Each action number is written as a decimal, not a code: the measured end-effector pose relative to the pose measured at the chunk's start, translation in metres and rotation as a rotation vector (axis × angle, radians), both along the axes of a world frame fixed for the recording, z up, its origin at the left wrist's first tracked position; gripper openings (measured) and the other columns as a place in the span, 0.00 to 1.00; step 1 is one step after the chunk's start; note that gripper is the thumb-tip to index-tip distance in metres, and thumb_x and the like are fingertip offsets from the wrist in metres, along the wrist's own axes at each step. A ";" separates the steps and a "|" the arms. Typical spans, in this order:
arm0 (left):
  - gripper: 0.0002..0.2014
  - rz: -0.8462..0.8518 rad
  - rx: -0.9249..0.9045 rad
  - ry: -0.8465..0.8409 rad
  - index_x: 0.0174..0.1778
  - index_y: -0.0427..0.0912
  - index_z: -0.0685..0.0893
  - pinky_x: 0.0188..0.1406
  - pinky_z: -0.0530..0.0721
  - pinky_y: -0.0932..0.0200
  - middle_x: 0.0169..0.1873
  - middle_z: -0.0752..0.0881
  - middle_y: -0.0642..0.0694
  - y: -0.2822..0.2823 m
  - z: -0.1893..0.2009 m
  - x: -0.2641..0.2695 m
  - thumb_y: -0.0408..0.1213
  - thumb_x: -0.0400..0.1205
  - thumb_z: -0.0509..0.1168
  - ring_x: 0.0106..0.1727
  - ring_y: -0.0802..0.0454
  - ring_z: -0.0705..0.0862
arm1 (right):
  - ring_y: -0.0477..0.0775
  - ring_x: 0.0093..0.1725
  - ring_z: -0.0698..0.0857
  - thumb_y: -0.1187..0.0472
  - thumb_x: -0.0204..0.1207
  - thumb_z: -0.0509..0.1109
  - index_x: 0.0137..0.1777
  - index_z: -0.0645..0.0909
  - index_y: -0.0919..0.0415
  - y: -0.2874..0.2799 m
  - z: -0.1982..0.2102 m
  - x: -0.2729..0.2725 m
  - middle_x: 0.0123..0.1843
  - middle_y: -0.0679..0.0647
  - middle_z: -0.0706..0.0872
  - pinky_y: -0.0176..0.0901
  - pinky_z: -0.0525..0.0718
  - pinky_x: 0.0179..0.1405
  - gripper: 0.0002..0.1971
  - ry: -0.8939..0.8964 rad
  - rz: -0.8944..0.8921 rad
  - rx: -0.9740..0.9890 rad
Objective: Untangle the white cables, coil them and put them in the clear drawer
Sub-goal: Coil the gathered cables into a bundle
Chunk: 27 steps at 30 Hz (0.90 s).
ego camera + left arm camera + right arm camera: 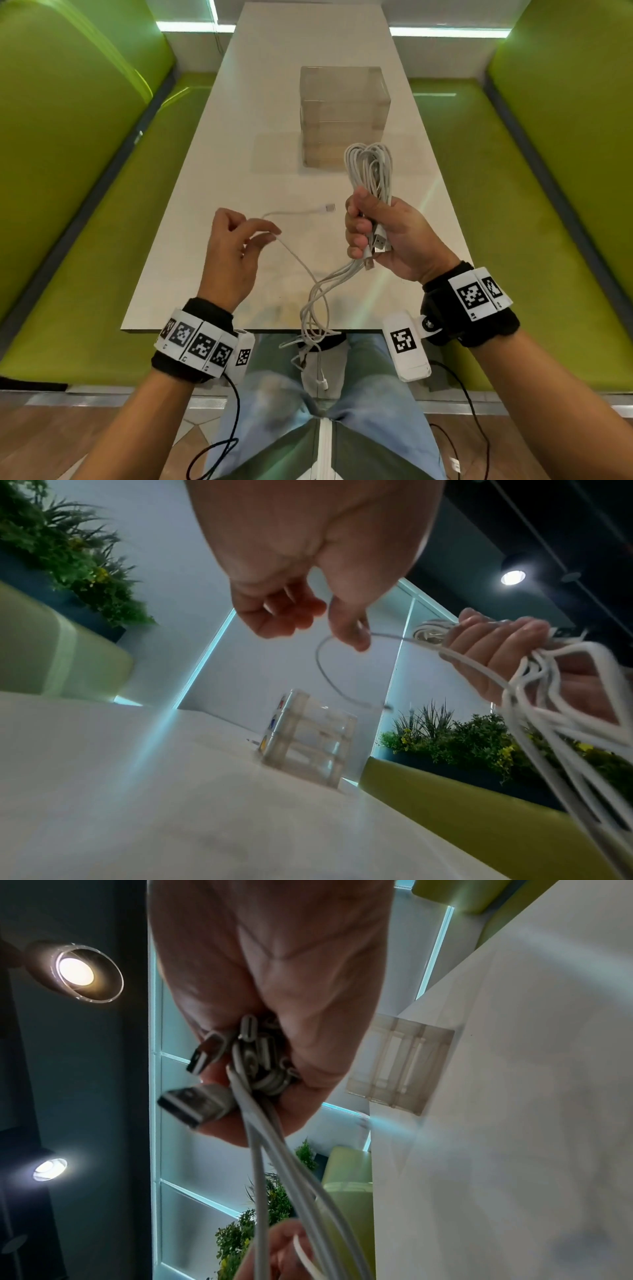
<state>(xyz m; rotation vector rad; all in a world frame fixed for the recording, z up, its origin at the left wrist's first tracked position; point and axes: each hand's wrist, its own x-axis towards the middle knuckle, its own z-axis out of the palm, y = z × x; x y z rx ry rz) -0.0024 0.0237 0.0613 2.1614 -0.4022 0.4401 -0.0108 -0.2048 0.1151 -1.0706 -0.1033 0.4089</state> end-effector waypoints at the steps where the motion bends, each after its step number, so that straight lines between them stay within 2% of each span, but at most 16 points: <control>1: 0.09 0.011 -0.054 0.009 0.46 0.43 0.88 0.43 0.76 0.77 0.42 0.74 0.38 -0.001 0.002 0.002 0.25 0.80 0.66 0.40 0.67 0.76 | 0.47 0.24 0.75 0.55 0.84 0.58 0.39 0.75 0.61 0.001 -0.002 -0.001 0.26 0.49 0.72 0.40 0.79 0.26 0.14 0.003 0.018 -0.014; 3: 0.12 -0.013 -0.250 0.116 0.45 0.49 0.84 0.41 0.82 0.65 0.44 0.81 0.40 -0.003 0.008 0.004 0.27 0.82 0.63 0.38 0.62 0.83 | 0.48 0.25 0.75 0.54 0.82 0.61 0.39 0.75 0.61 0.001 -0.005 -0.002 0.27 0.50 0.73 0.41 0.80 0.27 0.13 0.009 0.052 -0.057; 5: 0.11 -0.060 -0.488 0.246 0.47 0.44 0.83 0.46 0.86 0.55 0.47 0.85 0.42 -0.004 0.015 0.005 0.24 0.82 0.61 0.45 0.52 0.87 | 0.48 0.25 0.76 0.54 0.81 0.63 0.39 0.75 0.61 0.001 -0.008 -0.003 0.27 0.50 0.74 0.41 0.80 0.28 0.13 0.020 0.073 -0.105; 7: 0.10 -0.097 -0.650 0.328 0.50 0.37 0.83 0.51 0.87 0.54 0.50 0.87 0.42 -0.004 0.021 0.003 0.21 0.82 0.60 0.51 0.47 0.88 | 0.48 0.25 0.76 0.53 0.81 0.63 0.38 0.75 0.61 0.001 -0.010 -0.004 0.27 0.50 0.74 0.41 0.81 0.28 0.13 0.037 0.081 -0.149; 10: 0.08 -0.103 -0.827 0.371 0.49 0.36 0.83 0.52 0.86 0.55 0.46 0.87 0.44 -0.002 0.026 0.002 0.22 0.82 0.61 0.51 0.46 0.88 | 0.48 0.25 0.76 0.53 0.80 0.63 0.37 0.74 0.61 0.001 -0.012 -0.005 0.27 0.50 0.73 0.41 0.81 0.29 0.13 0.035 0.069 -0.180; 13: 0.09 -0.072 -0.806 0.371 0.51 0.37 0.81 0.50 0.86 0.55 0.48 0.85 0.44 0.000 0.026 0.002 0.21 0.81 0.61 0.47 0.49 0.89 | 0.49 0.26 0.76 0.53 0.80 0.64 0.38 0.75 0.61 -0.001 -0.011 -0.003 0.27 0.51 0.73 0.42 0.81 0.29 0.13 0.015 0.042 -0.141; 16: 0.16 -0.146 -0.789 0.385 0.62 0.41 0.75 0.47 0.87 0.53 0.50 0.88 0.44 -0.003 0.027 -0.002 0.20 0.81 0.61 0.46 0.47 0.89 | 0.49 0.26 0.76 0.53 0.81 0.63 0.39 0.75 0.61 0.001 -0.010 -0.002 0.28 0.51 0.74 0.42 0.81 0.30 0.13 -0.003 0.013 -0.131; 19: 0.24 -0.192 -0.808 0.420 0.70 0.43 0.71 0.45 0.88 0.52 0.45 0.90 0.45 -0.015 0.033 -0.007 0.21 0.80 0.63 0.46 0.45 0.90 | 0.51 0.27 0.78 0.55 0.81 0.63 0.39 0.76 0.61 0.008 -0.012 -0.005 0.29 0.52 0.77 0.43 0.82 0.31 0.13 -0.018 -0.023 -0.190; 23: 0.14 -0.198 -0.763 0.446 0.62 0.37 0.81 0.45 0.89 0.46 0.42 0.87 0.45 -0.036 0.037 -0.015 0.23 0.81 0.63 0.48 0.44 0.89 | 0.53 0.28 0.79 0.54 0.80 0.64 0.39 0.78 0.62 0.021 -0.022 -0.008 0.32 0.55 0.79 0.46 0.83 0.34 0.13 -0.035 -0.048 -0.272; 25: 0.11 -0.197 -0.739 0.453 0.58 0.39 0.83 0.42 0.89 0.46 0.41 0.86 0.44 -0.042 0.041 -0.017 0.25 0.81 0.64 0.47 0.44 0.89 | 0.54 0.28 0.80 0.53 0.80 0.65 0.39 0.78 0.63 0.023 -0.025 -0.010 0.32 0.55 0.80 0.46 0.83 0.33 0.13 -0.058 -0.043 -0.327; 27: 0.11 -0.212 -0.676 0.420 0.58 0.42 0.83 0.38 0.90 0.48 0.41 0.82 0.42 -0.045 0.045 -0.016 0.26 0.82 0.65 0.42 0.46 0.87 | 0.55 0.29 0.80 0.55 0.81 0.64 0.39 0.79 0.63 0.021 -0.026 -0.012 0.32 0.56 0.80 0.44 0.83 0.32 0.13 -0.075 -0.030 -0.351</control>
